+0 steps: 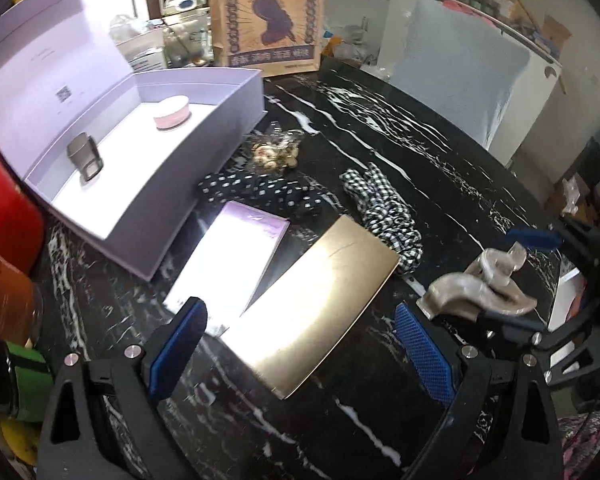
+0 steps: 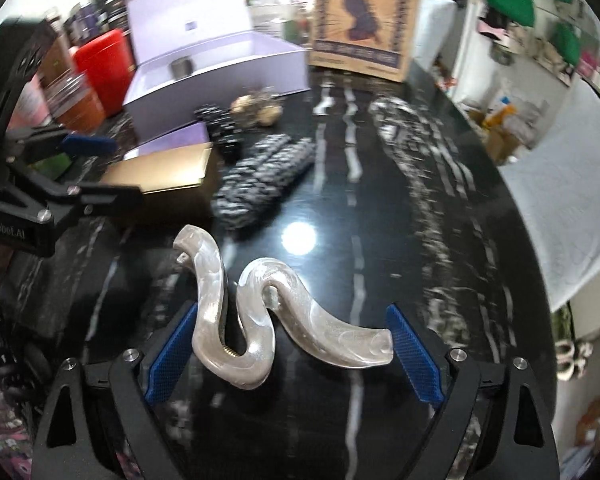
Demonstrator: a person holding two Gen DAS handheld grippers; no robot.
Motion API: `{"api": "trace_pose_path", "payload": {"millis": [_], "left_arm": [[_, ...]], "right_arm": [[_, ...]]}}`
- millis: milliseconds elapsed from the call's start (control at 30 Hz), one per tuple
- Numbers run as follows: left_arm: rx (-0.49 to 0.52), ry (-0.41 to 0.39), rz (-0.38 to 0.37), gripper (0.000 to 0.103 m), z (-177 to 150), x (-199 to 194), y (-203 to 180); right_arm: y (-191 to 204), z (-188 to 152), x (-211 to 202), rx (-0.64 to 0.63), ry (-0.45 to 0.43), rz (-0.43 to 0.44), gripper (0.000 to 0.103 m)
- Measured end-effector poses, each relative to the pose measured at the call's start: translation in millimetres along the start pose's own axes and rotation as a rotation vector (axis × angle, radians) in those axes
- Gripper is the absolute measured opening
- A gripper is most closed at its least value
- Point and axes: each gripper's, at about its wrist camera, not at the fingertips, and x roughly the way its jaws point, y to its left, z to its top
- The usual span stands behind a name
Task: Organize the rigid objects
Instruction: 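Lift the hair clip with the right tool while the left tool grasps the gold rectangular box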
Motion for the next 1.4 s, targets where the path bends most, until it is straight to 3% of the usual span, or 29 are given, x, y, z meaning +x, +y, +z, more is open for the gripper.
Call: {"api": "trace_pose_path", "payload": {"millis": [467, 533, 667, 733, 1000, 1200, 1267, 1300, 1400], "left_arm": [[0.01, 0.002, -0.001, 0.095, 1, 10, -8], [0.011, 0.002, 0.001, 0.084, 0, 10, -9], [0.002, 0.01, -0.026, 0.074, -4, 8, -12], [0.003, 0.01, -0.035, 0.063, -6, 8, -13], [-0.049, 0.048, -0.058, 0.062, -7, 24, -8], [-0.023, 0.027, -0.003, 0.062, -7, 31, -15], [-0.016, 0.018, 0.02, 0.055, -7, 32, -17], [-0.016, 0.014, 0.038, 0.046, -7, 31, -16], [-0.022, 0.026, 0.033, 0.044, -5, 32, -15]], "right_arm": [[-2, 4, 17, -0.014, 0.024, 0.003, 0.099], [-2, 3, 20, -0.01, 0.033, 0.004, 0.099], [-4, 2, 22, -0.005, 0.025, -0.004, 0.098], [-4, 3, 21, -0.004, 0.017, -0.009, 0.092], [-5, 2, 18, -0.009, 0.03, -0.009, 0.092], [-1, 0, 20, -0.019, 0.026, -0.03, 0.094], [-2, 0, 19, -0.015, 0.022, -0.032, 0.092], [-2, 0, 19, -0.012, 0.021, -0.034, 0.092], [-3, 1, 18, -0.002, 0.025, -0.039, 0.092]]}}
